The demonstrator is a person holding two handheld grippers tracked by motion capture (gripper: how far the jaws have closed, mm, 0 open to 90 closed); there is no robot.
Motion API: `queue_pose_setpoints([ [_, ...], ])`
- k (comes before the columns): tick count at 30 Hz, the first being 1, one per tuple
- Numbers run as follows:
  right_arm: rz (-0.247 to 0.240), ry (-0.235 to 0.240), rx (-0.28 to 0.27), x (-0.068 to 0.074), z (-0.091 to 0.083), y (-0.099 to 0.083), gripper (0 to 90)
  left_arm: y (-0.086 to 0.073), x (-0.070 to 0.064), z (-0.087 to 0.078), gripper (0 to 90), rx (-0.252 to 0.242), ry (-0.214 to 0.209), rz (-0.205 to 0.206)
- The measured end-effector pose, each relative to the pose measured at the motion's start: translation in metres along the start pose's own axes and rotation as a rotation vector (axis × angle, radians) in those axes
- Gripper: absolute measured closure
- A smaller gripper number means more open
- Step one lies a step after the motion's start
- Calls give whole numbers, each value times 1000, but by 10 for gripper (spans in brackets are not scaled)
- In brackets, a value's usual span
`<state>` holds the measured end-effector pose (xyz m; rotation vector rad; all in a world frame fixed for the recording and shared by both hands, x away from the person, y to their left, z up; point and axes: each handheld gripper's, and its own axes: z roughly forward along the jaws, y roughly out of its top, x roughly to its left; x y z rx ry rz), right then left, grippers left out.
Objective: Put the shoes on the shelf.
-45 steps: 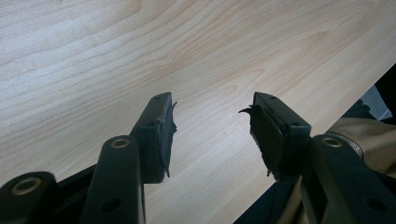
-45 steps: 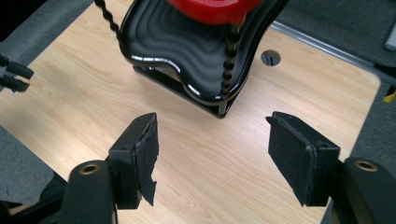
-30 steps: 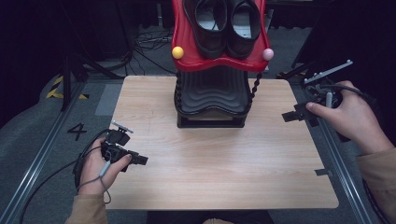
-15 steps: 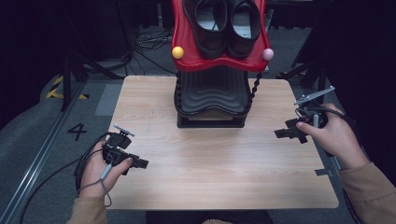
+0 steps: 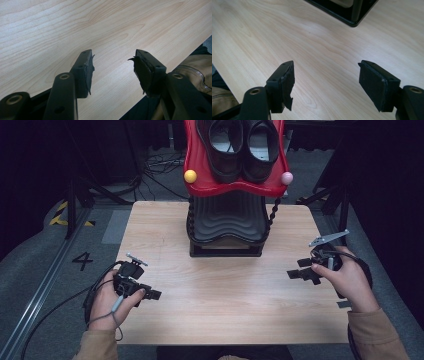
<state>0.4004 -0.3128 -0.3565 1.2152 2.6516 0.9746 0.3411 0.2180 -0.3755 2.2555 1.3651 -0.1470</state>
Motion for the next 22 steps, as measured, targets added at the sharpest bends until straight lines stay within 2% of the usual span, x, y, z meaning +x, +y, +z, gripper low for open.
queue_pose_setpoints([
  [1, 7, 9, 1, -1, 4, -3, 286, 1, 0, 3, 500, -5, -1, 0],
  [4, 9, -25, 54, -8, 18, -12, 285, 2, 0, 7, 500, 3, 2, 6],
  [8, 12, -48, 85, -14, 25, -18, 284, 3, 1, 10, 499, 12, -1, 5],
  [10, 9, -45, 101, -16, 29, -20, 284, 2, 1, 13, 499, 17, -4, -3],
  [17, 1, -40, 176, -21, 49, -30, 264, 4, 2, 15, 497, 22, -4, 8],
  [21, -13, -43, 178, -23, 51, -32, 264, 5, 4, 16, 491, 14, 3, 6],
  [22, -23, -37, 158, -24, 51, -32, 264, 5, 5, 17, 485, 10, 9, 6],
])
